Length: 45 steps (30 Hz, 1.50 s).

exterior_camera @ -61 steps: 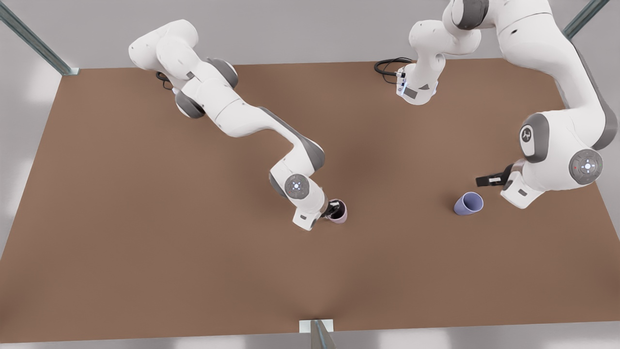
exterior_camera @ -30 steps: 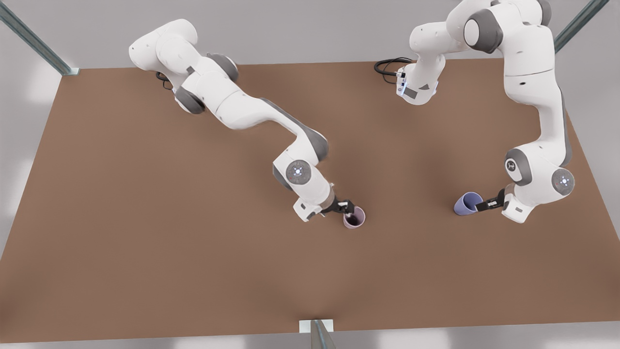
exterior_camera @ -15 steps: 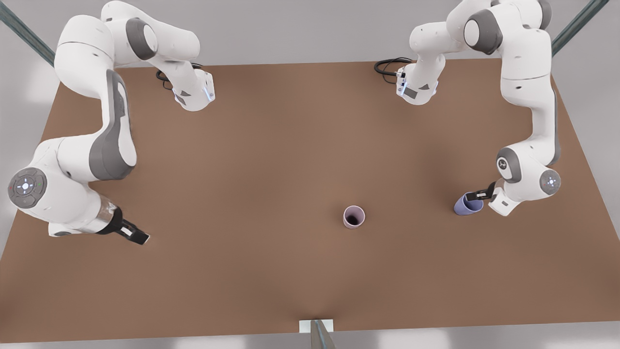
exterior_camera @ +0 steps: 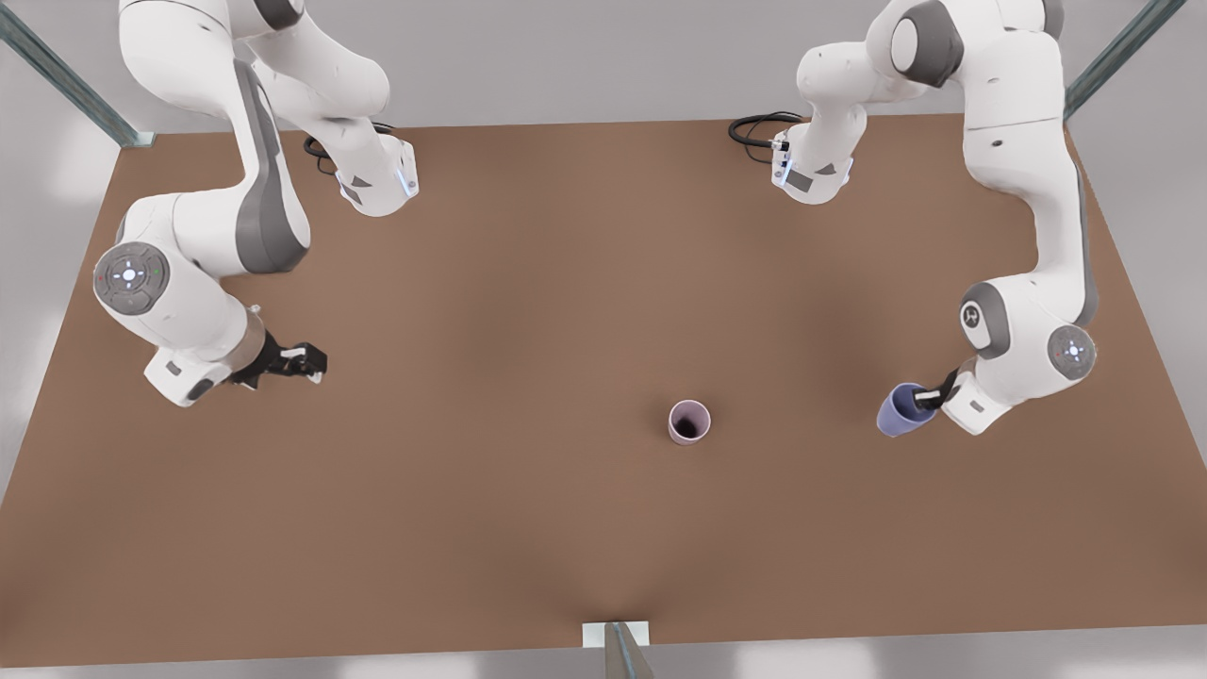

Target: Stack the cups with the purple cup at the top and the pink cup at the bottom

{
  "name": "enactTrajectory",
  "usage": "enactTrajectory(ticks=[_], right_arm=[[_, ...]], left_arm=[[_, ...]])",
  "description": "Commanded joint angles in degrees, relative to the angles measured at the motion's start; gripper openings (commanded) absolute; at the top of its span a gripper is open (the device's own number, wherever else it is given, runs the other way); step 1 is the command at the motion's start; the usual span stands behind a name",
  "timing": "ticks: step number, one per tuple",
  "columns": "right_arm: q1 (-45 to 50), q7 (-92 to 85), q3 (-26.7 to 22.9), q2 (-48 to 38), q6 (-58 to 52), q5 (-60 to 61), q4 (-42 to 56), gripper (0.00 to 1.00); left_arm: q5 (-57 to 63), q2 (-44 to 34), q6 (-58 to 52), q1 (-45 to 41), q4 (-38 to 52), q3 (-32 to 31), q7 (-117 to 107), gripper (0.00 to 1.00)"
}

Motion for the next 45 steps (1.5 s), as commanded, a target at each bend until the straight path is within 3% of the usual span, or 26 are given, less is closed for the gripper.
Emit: enactTrajectory(ticks=[1, 2, 4, 12, 18, 45], right_arm=[[-0.7, -6.6, -0.2, 0.5, -0.7, -0.2, 1.1, 1.00], [-0.8, 3.5, -1.7, 1.1, -0.9, 0.1, 1.1, 1.00], [-1.0, 5.5, -3.2, 1.9, -0.9, 3.2, 1.4, 1.00], [-1.1, 5.0, -3.2, 2.0, -0.8, 3.0, 1.2, 1.00], [-1.2, 4.9, -3.2, 2.3, -0.5, 3.2, 1.2, 1.00], [-1.3, 5.1, -3.2, 2.4, -0.4, 3.4, 1.3, 1.00]], left_arm=[[-0.3, 0.3, -15.2, -5.9, 7.2, -0.1, -26.4, 0.21], [-0.2, 2.5, -19.4, -11.0, 13.0, -0.1, -37.2, 0.21], [-0.7, 2.9, -20.6, -17.5, 15.1, -1.4, -50.7, 0.21], [-0.6, 14.5, -23.6, -21.7, 32.9, -3.8, -57.0, 0.21], [-0.7, 15.2, -17.5, -24.0, 27.2, -3.9, -57.0, 0.21], [-0.9, 15.9, -11.8, -24.5, 23.8, -4.3, -56.1, 0.21]])
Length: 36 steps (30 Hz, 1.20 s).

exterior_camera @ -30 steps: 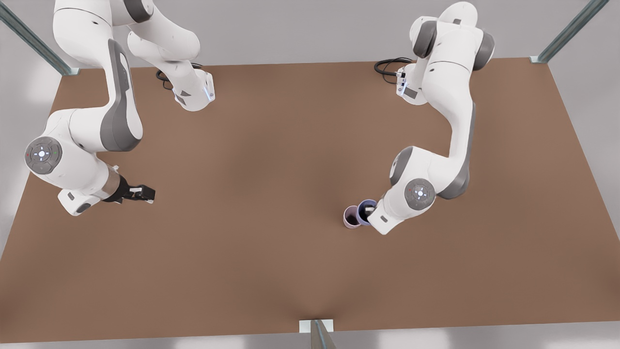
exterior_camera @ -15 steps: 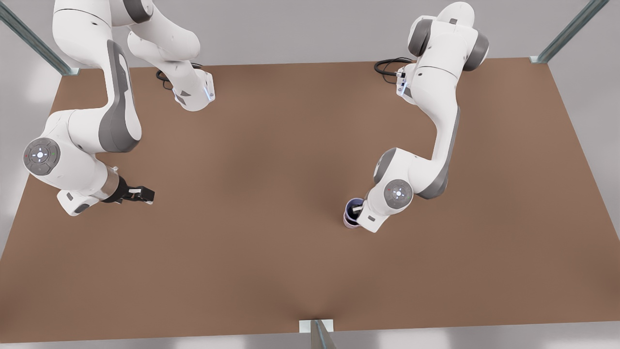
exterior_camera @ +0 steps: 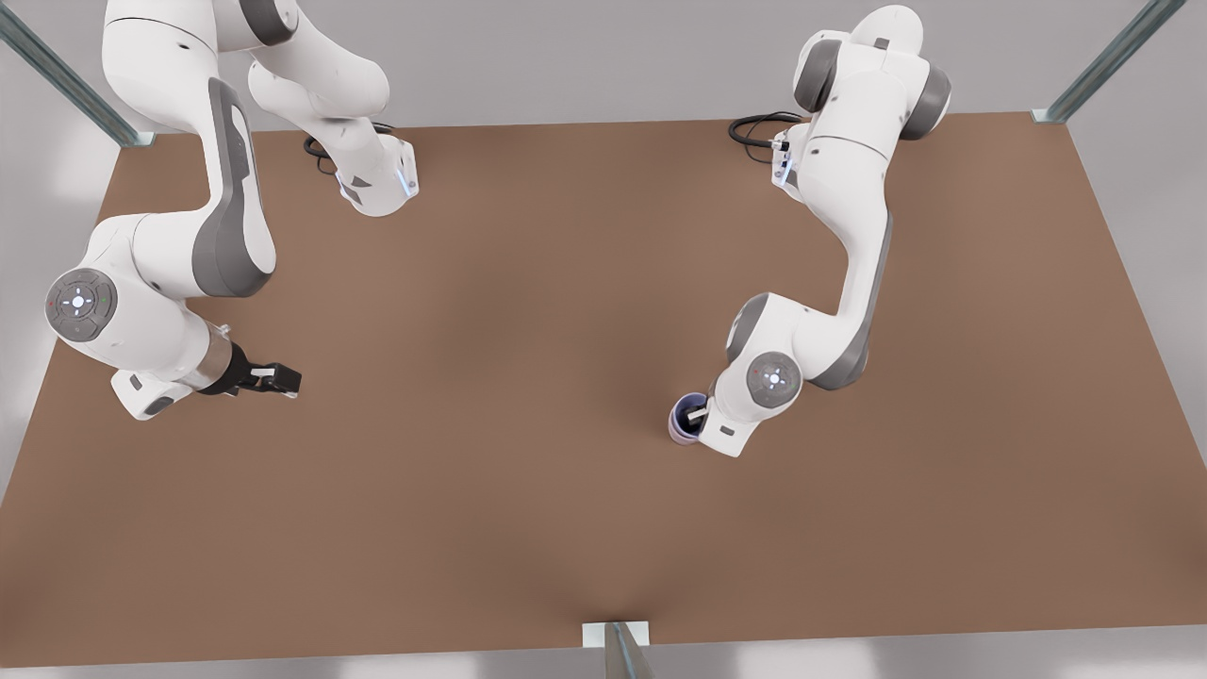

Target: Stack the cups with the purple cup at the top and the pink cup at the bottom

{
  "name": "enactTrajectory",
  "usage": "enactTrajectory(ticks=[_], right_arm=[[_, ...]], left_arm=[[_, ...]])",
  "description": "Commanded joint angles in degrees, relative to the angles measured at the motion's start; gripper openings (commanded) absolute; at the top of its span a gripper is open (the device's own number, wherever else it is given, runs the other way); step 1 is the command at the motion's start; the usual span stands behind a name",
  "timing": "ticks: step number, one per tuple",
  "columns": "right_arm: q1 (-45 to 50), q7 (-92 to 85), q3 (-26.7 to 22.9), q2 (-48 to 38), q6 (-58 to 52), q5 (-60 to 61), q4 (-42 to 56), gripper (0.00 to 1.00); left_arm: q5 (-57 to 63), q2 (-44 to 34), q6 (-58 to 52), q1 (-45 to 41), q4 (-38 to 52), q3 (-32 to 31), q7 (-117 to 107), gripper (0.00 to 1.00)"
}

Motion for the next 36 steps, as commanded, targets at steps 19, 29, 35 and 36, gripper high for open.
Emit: enactTrajectory(ticks=[19, 29, 35, 36], right_arm=[[0.0, 0.4, 0.1, -0.1, 0.1, 0.8, -0.1, 1.00], [0.0, 0.4, 0.1, -0.1, 0.1, 0.8, 0.0, 1.00], [0.0, 0.4, 0.0, -0.1, 0.2, 0.8, 0.0, 1.00], [0.0, 0.4, 0.0, -0.1, 0.2, 0.8, 0.0, 1.00]], left_arm=[[1.3, -2.3, 1.6, 0.9, -4.2, 0.3, -2.1, 1.00], [14.7, -20.9, -27.4, 10.3, -0.2, 6.8, 59.1, 1.00], [12.1, -24.1, -29.1, 11.7, -3.2, 6.8, 49.8, 1.00], [12.1, -23.8, -29.1, 11.8, -3.2, 6.8, 49.7, 1.00]])
